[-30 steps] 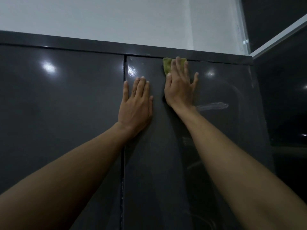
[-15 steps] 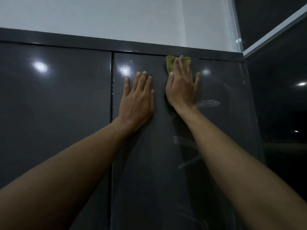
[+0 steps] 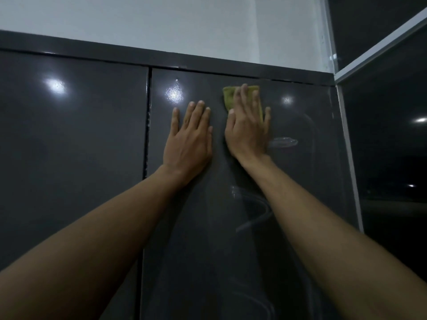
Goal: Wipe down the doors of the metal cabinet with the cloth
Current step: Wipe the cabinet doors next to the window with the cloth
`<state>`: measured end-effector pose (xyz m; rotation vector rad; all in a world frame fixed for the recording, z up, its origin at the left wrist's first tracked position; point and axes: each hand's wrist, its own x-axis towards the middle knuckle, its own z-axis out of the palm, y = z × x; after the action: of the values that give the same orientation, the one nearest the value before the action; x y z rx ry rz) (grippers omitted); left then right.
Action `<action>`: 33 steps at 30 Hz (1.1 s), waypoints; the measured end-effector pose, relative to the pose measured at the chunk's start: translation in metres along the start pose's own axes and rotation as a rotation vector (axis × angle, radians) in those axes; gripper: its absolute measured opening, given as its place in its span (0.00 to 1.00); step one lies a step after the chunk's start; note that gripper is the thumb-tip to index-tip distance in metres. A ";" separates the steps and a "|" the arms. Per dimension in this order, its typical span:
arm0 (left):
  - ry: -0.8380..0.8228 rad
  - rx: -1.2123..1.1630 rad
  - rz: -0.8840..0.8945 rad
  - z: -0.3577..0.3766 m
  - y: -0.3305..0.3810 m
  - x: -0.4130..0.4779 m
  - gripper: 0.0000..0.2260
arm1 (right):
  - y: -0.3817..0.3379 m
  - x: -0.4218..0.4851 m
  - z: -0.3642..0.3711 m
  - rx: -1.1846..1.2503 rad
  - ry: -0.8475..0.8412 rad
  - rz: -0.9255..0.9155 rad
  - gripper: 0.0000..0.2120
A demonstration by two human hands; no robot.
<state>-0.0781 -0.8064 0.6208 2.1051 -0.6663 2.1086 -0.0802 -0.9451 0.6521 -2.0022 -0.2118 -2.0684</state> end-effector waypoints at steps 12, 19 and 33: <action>0.022 -0.013 -0.028 0.004 0.013 -0.023 0.21 | 0.004 -0.013 -0.002 0.016 -0.034 -0.071 0.26; 0.031 -0.042 -0.039 0.001 0.014 -0.038 0.21 | 0.023 -0.016 -0.011 0.005 -0.082 -0.068 0.26; 0.018 -0.031 0.003 0.003 0.011 -0.048 0.23 | 0.010 -0.050 -0.013 -0.034 -0.066 0.037 0.27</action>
<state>-0.0774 -0.8060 0.5711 2.0676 -0.6958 2.1017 -0.0887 -0.9544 0.6013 -2.0806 -0.1511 -1.9979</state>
